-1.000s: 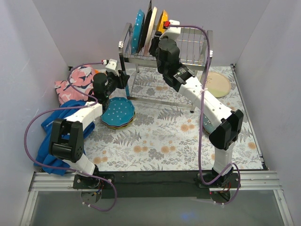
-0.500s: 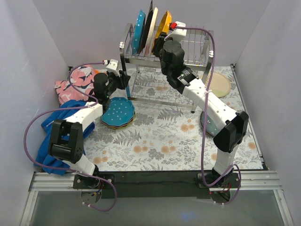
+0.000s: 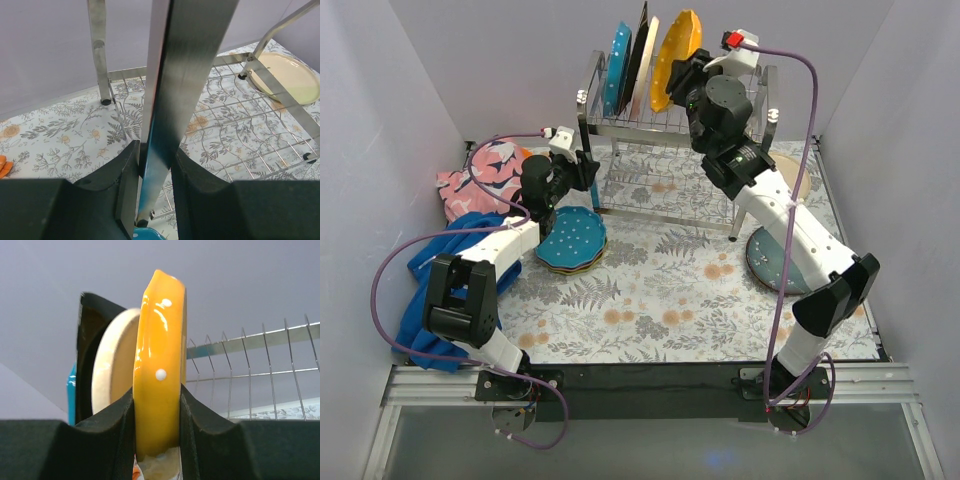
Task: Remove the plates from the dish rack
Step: Unload the plate from the dish rack.
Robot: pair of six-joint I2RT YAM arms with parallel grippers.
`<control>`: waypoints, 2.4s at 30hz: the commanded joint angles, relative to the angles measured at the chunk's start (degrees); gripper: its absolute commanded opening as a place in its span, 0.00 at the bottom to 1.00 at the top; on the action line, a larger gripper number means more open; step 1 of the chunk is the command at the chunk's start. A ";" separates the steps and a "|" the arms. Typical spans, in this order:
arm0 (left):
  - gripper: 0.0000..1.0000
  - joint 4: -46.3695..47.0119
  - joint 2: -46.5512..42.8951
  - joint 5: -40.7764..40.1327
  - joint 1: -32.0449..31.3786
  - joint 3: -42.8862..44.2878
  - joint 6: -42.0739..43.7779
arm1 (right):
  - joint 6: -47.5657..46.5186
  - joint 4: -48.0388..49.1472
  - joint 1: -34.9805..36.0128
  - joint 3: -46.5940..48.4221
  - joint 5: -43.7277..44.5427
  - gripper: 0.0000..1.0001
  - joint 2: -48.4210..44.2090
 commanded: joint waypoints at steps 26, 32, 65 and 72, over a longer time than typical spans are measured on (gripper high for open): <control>0.00 -3.96 -1.82 -3.75 0.22 2.94 -1.55 | 21.76 10.14 -12.86 -10.74 -6.12 0.01 -12.73; 0.00 -4.05 -1.73 -4.28 0.13 2.85 -1.38 | 30.80 9.96 -18.66 -13.99 -11.29 0.01 -13.97; 0.48 -7.47 -4.19 -6.92 -0.31 4.52 -2.52 | 43.65 16.21 -27.29 -13.64 -32.05 0.01 -15.81; 0.67 -9.67 -6.21 -7.71 -0.39 4.61 -3.22 | 44.97 16.21 -27.64 -13.82 -33.54 0.01 -16.34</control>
